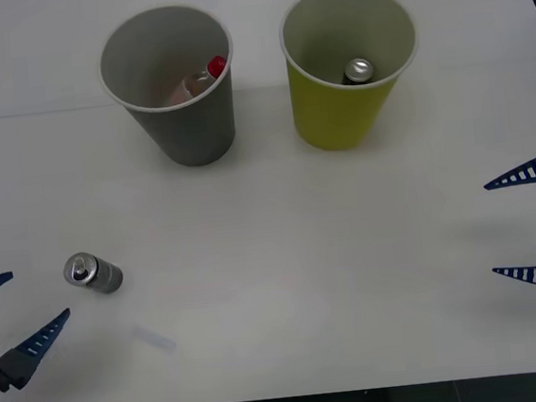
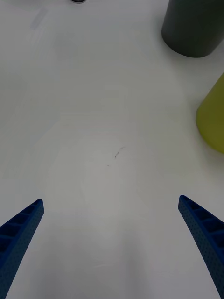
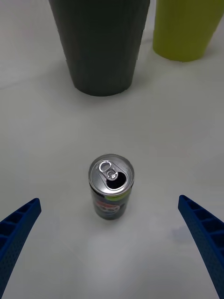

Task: Put the can into the green bin and the plastic bottle into the gray bin

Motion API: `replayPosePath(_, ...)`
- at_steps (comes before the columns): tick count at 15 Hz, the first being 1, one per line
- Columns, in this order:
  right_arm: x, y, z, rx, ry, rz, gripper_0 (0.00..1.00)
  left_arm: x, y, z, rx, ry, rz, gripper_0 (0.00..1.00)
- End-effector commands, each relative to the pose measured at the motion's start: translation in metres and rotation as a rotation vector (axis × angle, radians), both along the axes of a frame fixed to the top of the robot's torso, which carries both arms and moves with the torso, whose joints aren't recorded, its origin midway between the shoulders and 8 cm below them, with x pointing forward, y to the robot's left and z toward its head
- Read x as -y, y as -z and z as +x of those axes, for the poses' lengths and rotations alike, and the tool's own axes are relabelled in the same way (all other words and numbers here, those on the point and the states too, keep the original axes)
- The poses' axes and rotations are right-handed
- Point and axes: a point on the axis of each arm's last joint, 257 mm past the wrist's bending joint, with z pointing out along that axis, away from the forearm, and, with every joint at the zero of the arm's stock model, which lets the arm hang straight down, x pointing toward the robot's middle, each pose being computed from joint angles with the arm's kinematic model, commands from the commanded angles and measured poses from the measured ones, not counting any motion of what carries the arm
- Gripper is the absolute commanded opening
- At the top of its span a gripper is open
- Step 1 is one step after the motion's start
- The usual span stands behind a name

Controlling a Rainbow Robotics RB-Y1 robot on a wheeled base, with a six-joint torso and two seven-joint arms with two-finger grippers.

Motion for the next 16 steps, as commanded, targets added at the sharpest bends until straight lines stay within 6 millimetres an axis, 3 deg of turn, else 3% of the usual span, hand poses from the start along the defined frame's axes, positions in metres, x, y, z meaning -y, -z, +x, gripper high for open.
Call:
replayPosePath(1, 0.0, 0.0, 0.0, 0.0, 0.0, 0.0, 1.0, 0.002, 0.011, 0.003, -0.023, -0.046, -0.045, 1.0)
replayPosePath(9, 0.0, 0.0, 0.0, 0.0, 0.0, 0.0, 1.0, 0.026, 0.049, 0.026, -0.117, -0.045, -0.24, 1.0)
replayPosePath(16, 0.0, 0.0, 0.0, 0.0, 0.0, 0.0, 1.0, 0.029, 0.064, 0.051, -0.046, -0.034, -0.191, 1.0)
